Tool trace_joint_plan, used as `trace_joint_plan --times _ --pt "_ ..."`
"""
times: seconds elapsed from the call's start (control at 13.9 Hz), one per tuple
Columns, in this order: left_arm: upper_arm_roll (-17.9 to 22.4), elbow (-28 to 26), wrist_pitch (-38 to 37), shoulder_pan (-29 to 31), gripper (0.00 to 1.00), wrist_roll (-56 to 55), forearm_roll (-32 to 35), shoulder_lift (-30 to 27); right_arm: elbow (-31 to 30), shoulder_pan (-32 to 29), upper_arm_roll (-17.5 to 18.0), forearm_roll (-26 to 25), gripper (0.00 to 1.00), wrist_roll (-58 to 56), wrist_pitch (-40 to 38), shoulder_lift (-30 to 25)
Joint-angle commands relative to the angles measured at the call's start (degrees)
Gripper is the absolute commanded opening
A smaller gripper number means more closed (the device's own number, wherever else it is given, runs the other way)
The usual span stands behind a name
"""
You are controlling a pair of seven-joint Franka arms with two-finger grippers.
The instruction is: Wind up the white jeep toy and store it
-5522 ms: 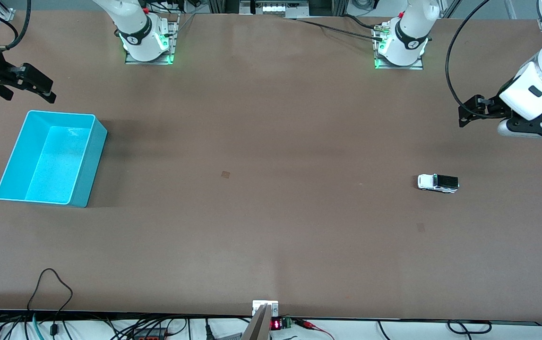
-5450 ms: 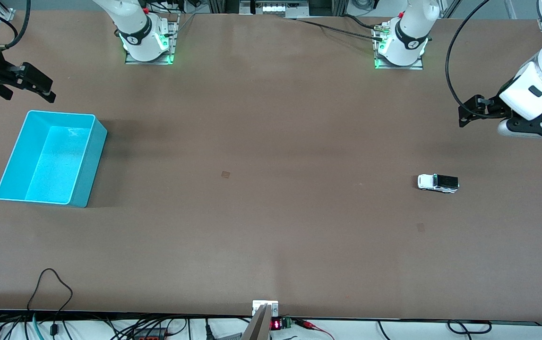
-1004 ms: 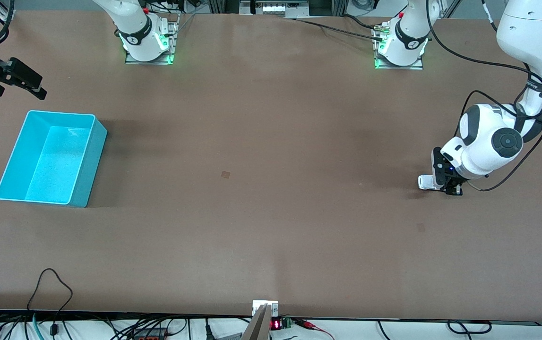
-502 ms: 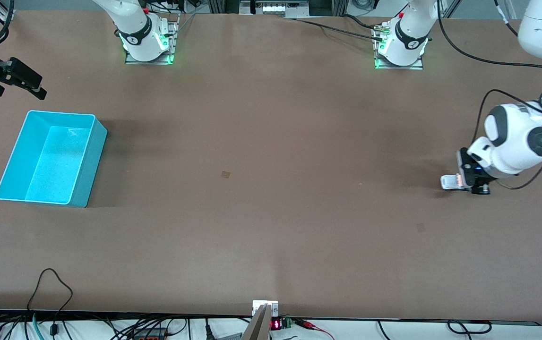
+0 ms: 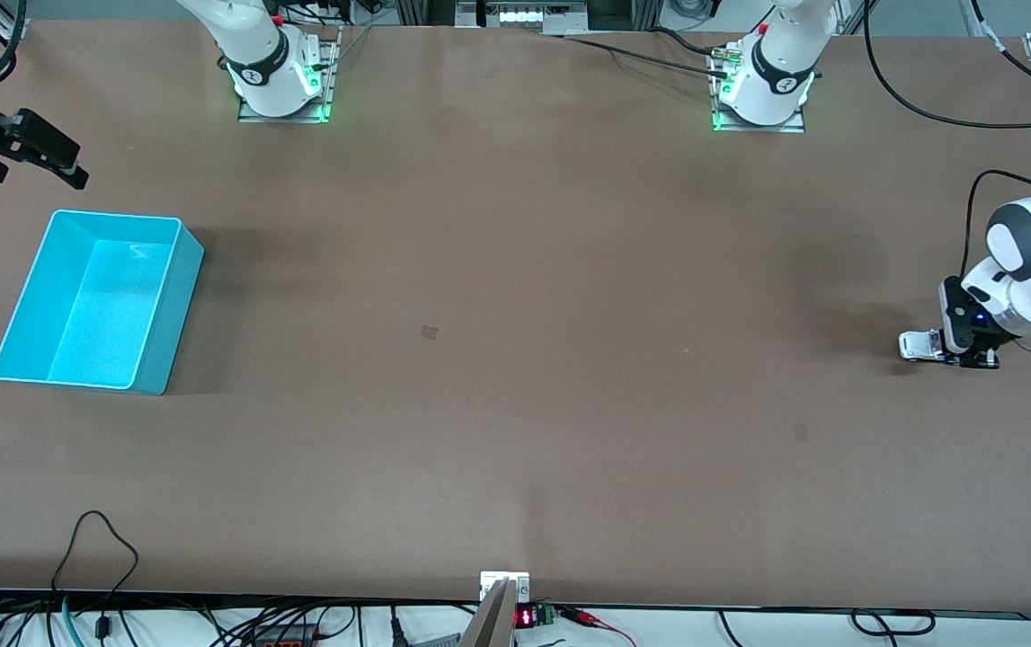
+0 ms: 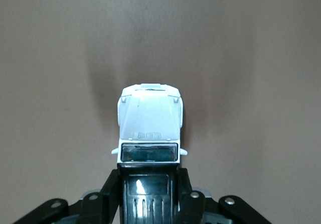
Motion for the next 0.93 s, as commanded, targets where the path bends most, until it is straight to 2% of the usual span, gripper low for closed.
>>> trace_joint_plan --times 0.0,0.14,0.22,0.29,0.36,0.57,0.86 --pt "-0.04 -0.24 -0.32 1.23 0.19 1.35 1.31 4.03 -0.84 -0.24 -0.1 1.18 1.0 -0.92 -0.25 -1.39" --pt "-0.04 -0.24 -0.32 1.32 0.21 1.35 1.22 4.03 -0.84 -0.33 -0.1 1.18 1.0 -0.92 -0.25 -1.39" --pt "0.05 -0.24 -0.4 1.41 0.35 1.52 1.22 3.94 -0.84 -0.33 -0.1 1.18 1.0 -0.92 -0.25 -1.47" --pt "-0.04 -0.32 -0.41 1.67 0.91 1.53 1.31 3.86 -0.84 -0.33 -0.1 1.18 1.0 -0.92 -0.17 -1.47" --pt "-0.13 -0.33 -0.75 1.76 1.0 1.53 1.31 3.42 -0.84 -0.33 -0.1 1.18 1.0 -0.92 -0.25 -1.47" --pt "-0.74 0.28 -3.03 1.32 1.0 1.26 1.31 1.05 -0.84 -0.33 -0.1 1.19 1.0 -0.92 -0.25 -1.47" --pt "-2.32 2.39 -10.23 1.06 1.0 0.56 1.22 -1.5 -0.84 -0.33 -0.1 1.62 1.0 -0.92 -0.25 -1.47"
